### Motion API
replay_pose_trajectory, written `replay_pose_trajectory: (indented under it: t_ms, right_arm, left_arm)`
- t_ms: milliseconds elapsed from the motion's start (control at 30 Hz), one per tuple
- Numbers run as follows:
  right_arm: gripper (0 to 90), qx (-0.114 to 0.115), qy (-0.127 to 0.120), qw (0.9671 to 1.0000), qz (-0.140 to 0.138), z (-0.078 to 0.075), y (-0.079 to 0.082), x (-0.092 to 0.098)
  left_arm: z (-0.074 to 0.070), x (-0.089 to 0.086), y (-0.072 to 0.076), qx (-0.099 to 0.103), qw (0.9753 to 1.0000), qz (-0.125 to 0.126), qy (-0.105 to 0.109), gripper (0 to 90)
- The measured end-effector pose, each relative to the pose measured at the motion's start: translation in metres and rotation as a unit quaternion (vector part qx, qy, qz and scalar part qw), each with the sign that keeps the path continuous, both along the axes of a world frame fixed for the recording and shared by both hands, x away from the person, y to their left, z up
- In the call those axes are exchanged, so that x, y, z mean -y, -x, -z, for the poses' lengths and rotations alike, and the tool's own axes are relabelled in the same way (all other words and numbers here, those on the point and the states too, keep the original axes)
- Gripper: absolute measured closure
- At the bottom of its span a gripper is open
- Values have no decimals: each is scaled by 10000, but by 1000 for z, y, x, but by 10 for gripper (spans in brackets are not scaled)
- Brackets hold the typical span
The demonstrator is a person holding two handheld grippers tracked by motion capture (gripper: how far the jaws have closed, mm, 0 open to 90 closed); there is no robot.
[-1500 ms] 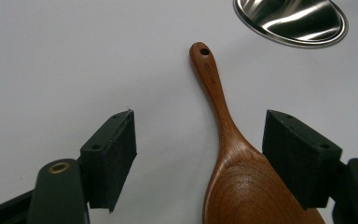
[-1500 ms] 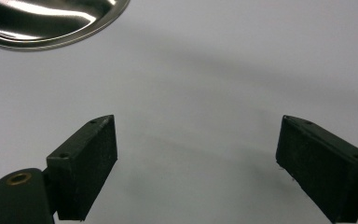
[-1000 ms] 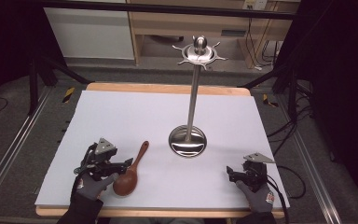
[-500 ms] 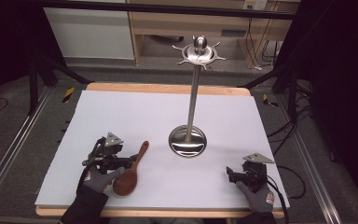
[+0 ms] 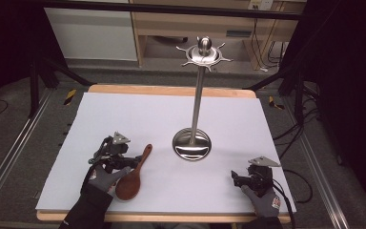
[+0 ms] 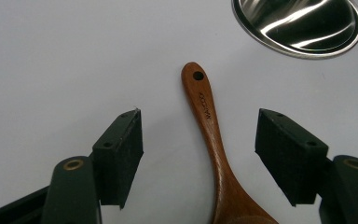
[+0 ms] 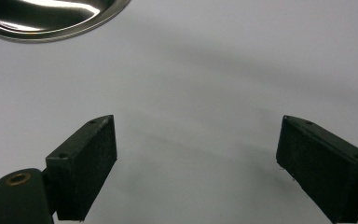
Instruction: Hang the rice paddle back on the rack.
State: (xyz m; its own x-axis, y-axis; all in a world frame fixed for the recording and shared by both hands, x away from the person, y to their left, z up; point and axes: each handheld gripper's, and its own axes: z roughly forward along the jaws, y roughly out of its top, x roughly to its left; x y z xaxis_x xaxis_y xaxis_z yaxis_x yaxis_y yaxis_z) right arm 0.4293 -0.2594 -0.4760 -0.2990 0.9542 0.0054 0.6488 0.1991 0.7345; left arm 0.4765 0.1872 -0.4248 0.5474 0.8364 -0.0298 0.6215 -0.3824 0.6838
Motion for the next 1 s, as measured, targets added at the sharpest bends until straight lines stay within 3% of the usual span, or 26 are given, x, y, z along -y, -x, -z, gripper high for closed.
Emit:
replay_pose_trajectory:
  t_ms: [200, 667, 1000]
  right_arm:
    - [123, -9, 38, 10000, -43, 0, 0, 0]
    - [123, -60, 38, 10000, -47, 1, -1, -1]
    - [122, -102, 33, 9999, -59, 1, -1, -2]
  left_arm:
    - [1, 2, -4, -192, 9997, -2, -133, 335]
    - [8, 10, -9, -539, 9983, 105, -180, 397]
    - [15, 17, -12, -829, 9958, 185, -353, 420]
